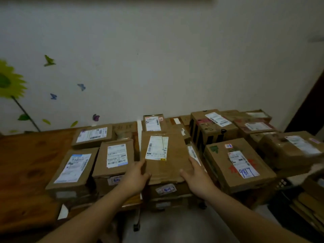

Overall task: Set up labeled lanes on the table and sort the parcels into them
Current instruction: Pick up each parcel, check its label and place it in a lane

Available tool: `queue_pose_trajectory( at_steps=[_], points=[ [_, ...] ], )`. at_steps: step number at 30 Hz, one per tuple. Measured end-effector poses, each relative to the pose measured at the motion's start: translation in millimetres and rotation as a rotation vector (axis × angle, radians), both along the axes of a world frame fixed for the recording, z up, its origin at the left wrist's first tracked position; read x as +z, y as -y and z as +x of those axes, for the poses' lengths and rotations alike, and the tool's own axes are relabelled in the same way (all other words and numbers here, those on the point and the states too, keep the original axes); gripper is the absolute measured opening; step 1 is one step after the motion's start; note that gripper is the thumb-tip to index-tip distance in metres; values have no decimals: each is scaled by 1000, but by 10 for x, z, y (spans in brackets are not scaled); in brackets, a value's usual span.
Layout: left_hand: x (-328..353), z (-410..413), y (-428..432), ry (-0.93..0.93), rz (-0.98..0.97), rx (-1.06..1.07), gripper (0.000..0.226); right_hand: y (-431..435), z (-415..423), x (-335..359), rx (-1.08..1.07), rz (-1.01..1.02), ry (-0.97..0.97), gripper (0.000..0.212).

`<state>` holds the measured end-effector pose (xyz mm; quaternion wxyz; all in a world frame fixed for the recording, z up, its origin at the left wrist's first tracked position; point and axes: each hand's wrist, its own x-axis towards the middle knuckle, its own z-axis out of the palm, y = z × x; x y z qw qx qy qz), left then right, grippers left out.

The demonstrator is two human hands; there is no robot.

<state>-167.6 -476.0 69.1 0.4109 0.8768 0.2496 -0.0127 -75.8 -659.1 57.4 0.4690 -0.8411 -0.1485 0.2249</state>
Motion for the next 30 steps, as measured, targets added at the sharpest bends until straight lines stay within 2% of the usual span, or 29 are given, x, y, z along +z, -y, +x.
queue_pose_trajectory(
  at_steps=[5,9,13,16,20,25,30],
  points=[
    [-70,-7,75,-103,147,-49,57,-4,115,-202,82,18,-64,61],
    [-120,19,88,-156,158,-128,78,-26,190,-304,123,-7,-60,61],
    [-150,101,8,-272,354,-205,83,-81,269,-333,157,-20,-49,62],
    [-129,182,-77,-335,453,-259,83,-147,348,-305,194,-96,25,62],
    [-84,276,-198,-409,464,-295,86,-226,494,-257,307,-285,142,66],
    [-61,343,-347,-450,492,-325,87,-326,641,-179,428,-427,290,67],
    [68,330,-624,-399,469,-226,81,-601,731,25,458,-479,424,65]
  ],
)
